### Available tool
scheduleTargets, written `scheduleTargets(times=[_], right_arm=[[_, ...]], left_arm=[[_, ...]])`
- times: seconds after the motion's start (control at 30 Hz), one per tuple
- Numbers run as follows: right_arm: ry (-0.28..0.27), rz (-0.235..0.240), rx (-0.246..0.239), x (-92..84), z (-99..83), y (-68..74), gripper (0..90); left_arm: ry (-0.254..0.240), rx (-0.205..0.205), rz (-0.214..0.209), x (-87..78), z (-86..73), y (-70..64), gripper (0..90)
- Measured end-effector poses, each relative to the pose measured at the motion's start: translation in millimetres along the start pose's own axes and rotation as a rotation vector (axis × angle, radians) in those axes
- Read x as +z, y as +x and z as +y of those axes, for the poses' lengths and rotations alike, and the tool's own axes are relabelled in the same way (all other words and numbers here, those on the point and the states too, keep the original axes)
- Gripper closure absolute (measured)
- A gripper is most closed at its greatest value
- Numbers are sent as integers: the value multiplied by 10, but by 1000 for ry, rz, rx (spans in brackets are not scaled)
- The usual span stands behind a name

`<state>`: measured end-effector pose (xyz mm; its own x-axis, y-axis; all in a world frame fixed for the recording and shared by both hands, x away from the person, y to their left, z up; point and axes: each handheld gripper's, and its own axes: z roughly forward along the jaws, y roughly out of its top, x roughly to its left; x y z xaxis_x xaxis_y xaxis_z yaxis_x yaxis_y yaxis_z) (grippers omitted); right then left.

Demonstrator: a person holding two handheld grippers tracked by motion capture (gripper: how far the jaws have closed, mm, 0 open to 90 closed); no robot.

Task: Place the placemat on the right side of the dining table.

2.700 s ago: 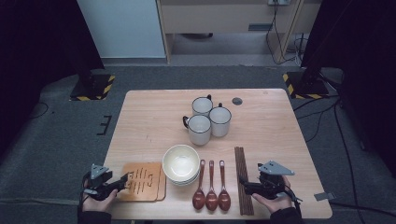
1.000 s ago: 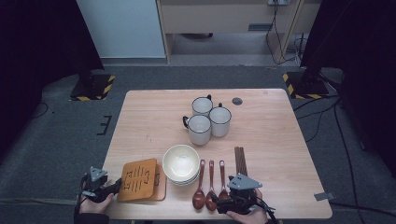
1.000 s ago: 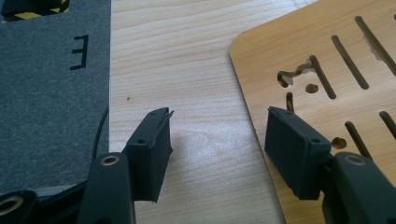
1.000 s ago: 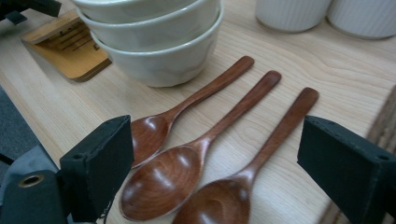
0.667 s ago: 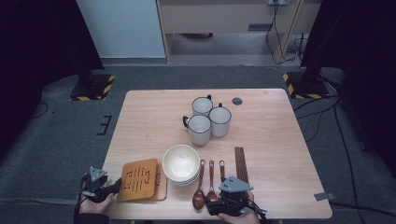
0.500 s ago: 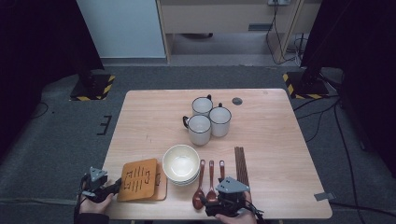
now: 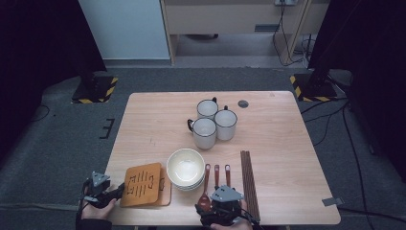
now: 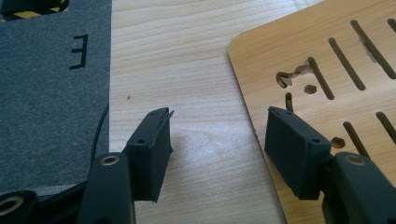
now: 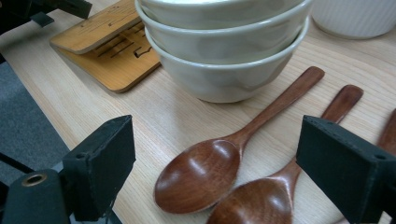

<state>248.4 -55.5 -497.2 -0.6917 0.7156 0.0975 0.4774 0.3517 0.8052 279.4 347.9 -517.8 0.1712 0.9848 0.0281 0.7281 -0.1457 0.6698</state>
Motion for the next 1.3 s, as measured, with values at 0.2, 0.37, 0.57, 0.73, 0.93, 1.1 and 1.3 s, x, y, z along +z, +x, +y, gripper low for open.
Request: scheduleTargets(times=[0.2,0.37,0.57,0.73,0.93,1.1,1.3], right_arm=[[2,6,9,81,7,93,132],[1,11,1,118,12,162,145],[-21,3,7,130,31,223,169],[-32,6,10,148,56,291,181],[-23,13,-4,210,47,388,189],[-16,18,5,248,42,429,194],[-14,23,9,302,57,490,202]], left_arm=[[-1,-2,-3,1,-1,2,398],[-1,-5,-4,2,-2,5,399],[-2,-7,-8,4,-2,8,399],[-2,-8,-7,3,-2,6,400],[-2,-8,-9,4,-2,9,400],[-2,-9,-9,5,-2,10,400],[-2,-10,-11,5,-3,12,401]])
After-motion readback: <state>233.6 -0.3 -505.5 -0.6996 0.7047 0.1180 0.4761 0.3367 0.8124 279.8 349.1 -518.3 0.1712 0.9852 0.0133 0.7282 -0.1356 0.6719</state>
